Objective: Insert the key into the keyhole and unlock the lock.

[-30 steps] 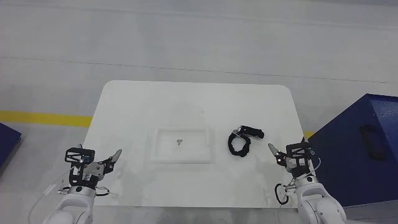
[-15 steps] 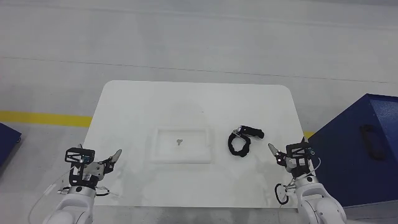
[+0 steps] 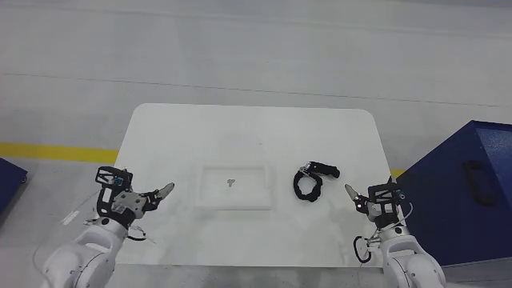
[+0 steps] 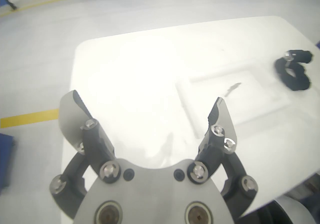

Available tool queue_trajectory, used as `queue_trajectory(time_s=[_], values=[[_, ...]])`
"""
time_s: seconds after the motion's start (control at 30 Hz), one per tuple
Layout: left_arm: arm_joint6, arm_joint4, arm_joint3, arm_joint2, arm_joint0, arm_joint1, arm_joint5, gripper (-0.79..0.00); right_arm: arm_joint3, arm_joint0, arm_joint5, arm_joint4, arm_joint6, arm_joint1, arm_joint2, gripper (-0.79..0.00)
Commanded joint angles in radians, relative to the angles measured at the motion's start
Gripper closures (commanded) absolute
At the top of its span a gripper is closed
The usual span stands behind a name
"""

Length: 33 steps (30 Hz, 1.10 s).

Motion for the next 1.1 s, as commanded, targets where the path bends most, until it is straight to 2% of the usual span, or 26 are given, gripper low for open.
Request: queue_trajectory(time_s=[0.0,0.13,0.2,0.37,0.4,0.87,0.97,1.07], values=[[-0.148,-0.11,0.017,0.031,-0.084,0.003,-0.101,-0.785,0.0,0.0,0.0,0.0,0.0,0.0,0.0,-0.785],[-0.331,-0.236,0.105,0.13,-0.249,0.006,-0.242,-0.785,0.0,0.0,0.0,0.0,0.0,0.0,0.0,-0.785],[-0.363,-0.254,0.161,0.194,-0.321,0.003,-0.303,-0.785,0.0,0.0,0.0,0.0,0.0,0.0,0.0,-0.785],[-0.407,-0.319,0.304,0.32,-0.464,-0.011,-0.349,-0.785,0.0,0.0,0.0,0.0,0.0,0.0,0.0,-0.785],[-0.408,-0.329,0.327,0.33,-0.478,-0.012,-0.347,-0.785,0.0,0.0,0.0,0.0,0.0,0.0,0.0,-0.785],[-0.41,-0.322,0.32,0.333,-0.479,-0.012,-0.35,-0.785,0.0,0.0,0.0,0.0,0.0,0.0,0.0,-0.785],[-0.466,-0.244,0.27,0.36,-0.522,-0.009,-0.359,-0.785,0.0,0.0,0.0,0.0,0.0,0.0,0.0,-0.785],[-0.611,-0.258,0.292,0.435,-0.624,-0.014,-0.39,-0.785,0.0,0.0,0.0,0.0,0.0,0.0,0.0,-0.785]])
